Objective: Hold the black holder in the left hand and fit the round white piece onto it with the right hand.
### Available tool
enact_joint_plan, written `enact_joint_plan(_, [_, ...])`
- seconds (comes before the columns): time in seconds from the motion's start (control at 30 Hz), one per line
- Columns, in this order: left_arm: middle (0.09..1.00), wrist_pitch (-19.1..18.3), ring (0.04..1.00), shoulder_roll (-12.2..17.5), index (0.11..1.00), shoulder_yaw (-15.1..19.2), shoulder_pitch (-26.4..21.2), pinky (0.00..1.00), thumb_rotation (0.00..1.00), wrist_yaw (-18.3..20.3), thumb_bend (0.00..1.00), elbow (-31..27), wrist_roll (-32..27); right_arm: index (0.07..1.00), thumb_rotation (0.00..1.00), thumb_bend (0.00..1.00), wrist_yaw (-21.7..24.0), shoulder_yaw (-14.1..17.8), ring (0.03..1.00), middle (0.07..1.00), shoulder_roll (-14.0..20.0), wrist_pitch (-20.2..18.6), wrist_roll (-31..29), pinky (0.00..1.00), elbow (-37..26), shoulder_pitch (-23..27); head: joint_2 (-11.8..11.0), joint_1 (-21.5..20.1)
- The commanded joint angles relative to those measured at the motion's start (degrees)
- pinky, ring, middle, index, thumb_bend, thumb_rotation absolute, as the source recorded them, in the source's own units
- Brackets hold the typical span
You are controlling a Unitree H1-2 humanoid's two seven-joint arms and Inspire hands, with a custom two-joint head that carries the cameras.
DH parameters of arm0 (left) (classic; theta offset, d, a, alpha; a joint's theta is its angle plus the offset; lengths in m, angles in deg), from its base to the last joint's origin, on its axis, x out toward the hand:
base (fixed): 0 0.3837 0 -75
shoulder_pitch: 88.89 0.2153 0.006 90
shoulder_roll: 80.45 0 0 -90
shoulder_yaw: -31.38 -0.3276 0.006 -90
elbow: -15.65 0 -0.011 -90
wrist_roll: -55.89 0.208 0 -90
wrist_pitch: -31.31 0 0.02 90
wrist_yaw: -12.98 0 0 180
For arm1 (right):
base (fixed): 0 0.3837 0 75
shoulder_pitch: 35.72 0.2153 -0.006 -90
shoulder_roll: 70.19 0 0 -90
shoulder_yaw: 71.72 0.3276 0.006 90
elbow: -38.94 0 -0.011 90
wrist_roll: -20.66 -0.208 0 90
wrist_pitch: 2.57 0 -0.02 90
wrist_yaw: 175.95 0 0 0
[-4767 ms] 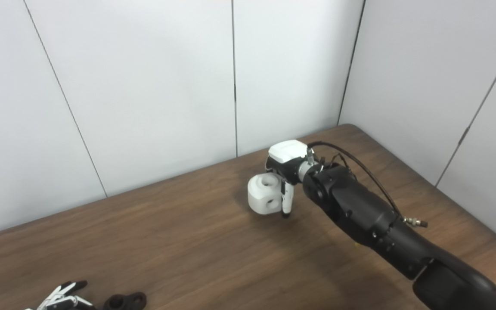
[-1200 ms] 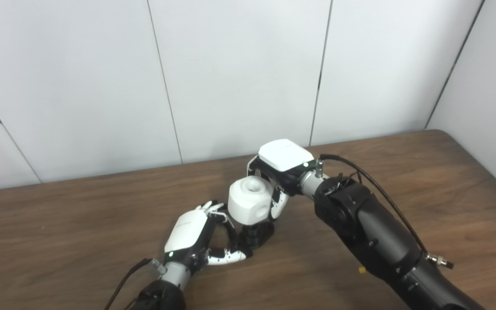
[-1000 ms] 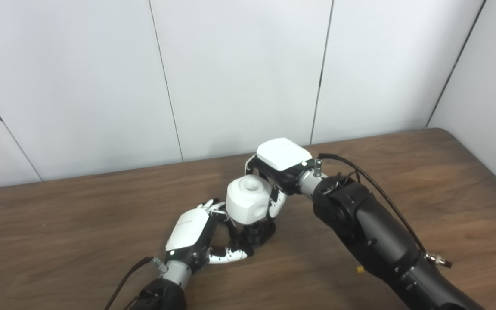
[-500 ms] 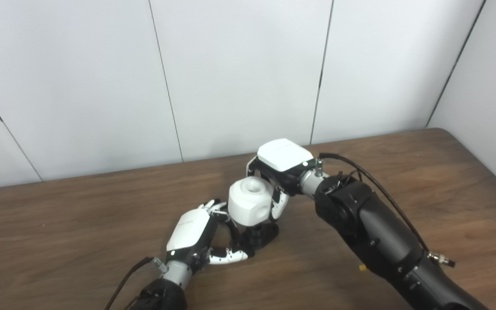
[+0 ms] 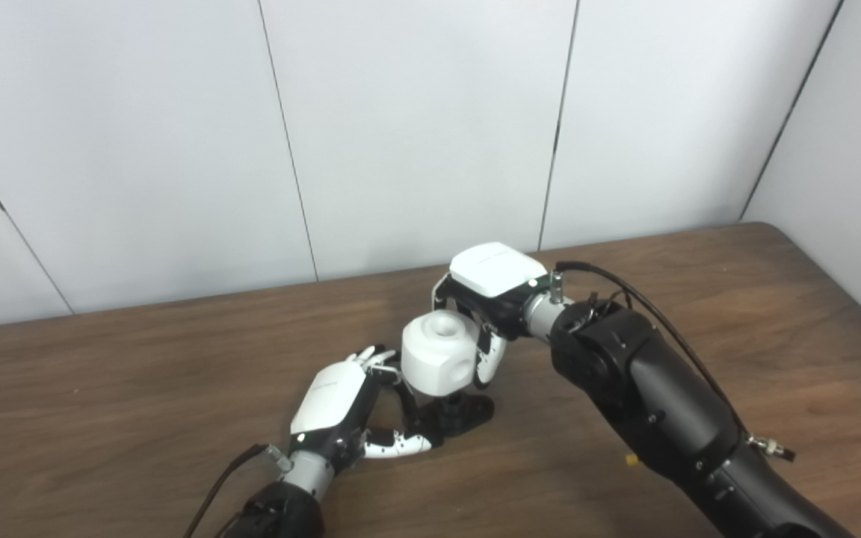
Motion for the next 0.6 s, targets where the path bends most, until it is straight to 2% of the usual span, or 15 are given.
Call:
enact_joint_plan(0.0, [0.880,-0.4,0.960,-0.5,0.478,-2.4,1.6,0.95,0.04,3.7,0.52,3.8,0.2,0.508,0.00,0.52,-0.2,1.0,0.260,0.391,0.7,0.1,-0.1,0.18,-2.4,2.6,-0.2,-0.1])
enact_joint_plan(0.57, [0.880,-0.5,0.963,-0.8,0.479,-2.7,2.3,0.95,0.04,3.1,0.52,4.0,0.6,0.506,0.00,0.52,-3.2,2.0,0.236,0.386,0.4,0.5,0.5,0.16,-3.0,1.3,-1.3,0.2])
